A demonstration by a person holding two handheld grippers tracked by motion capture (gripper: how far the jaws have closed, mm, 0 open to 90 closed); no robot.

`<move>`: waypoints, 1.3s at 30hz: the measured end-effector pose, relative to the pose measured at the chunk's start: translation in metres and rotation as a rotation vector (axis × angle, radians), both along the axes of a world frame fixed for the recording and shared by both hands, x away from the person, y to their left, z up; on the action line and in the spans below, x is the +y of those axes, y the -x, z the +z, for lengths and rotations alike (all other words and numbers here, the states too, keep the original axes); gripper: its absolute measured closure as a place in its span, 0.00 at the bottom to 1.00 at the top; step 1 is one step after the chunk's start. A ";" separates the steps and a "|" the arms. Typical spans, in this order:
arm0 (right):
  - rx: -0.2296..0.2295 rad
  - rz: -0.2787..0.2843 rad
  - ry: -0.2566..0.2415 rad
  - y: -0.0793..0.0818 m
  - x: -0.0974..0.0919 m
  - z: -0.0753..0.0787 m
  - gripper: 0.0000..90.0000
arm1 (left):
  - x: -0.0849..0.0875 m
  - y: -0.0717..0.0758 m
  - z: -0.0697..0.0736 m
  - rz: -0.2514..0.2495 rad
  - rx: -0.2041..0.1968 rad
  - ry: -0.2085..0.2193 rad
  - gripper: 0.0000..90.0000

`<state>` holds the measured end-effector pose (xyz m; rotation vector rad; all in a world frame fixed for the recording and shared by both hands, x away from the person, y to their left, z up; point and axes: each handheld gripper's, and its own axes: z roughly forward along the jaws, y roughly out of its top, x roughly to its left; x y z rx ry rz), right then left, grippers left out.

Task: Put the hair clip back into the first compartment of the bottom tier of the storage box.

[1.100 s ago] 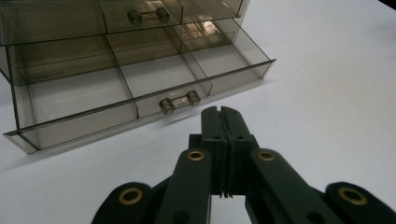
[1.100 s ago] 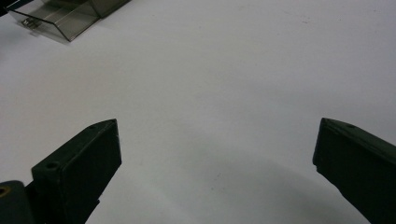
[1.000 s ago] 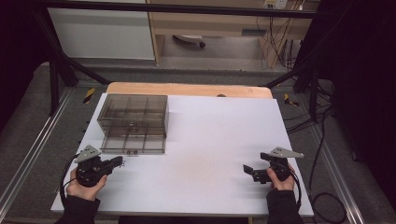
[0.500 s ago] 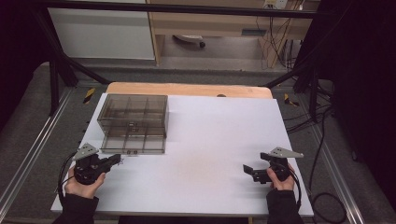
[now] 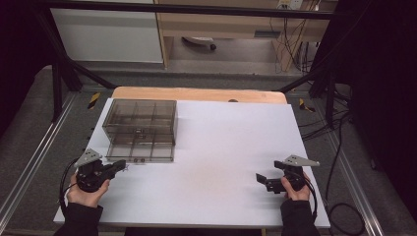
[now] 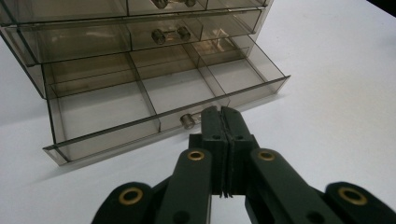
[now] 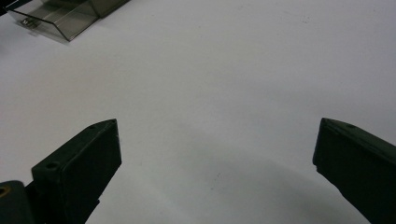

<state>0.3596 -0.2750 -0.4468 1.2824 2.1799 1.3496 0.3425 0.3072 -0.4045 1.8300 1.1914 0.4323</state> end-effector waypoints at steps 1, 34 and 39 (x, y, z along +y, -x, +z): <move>0.000 0.000 0.000 0.000 0.000 0.000 0.02 | 0.000 0.000 0.000 0.002 0.000 0.002 0.99; -0.002 -0.001 0.003 0.000 0.000 0.000 0.02 | 0.007 -0.007 0.007 0.006 -0.007 -0.004 0.99; -0.001 -0.001 0.003 0.000 0.000 0.000 0.02 | 0.008 -0.009 0.008 0.011 -0.009 -0.005 0.99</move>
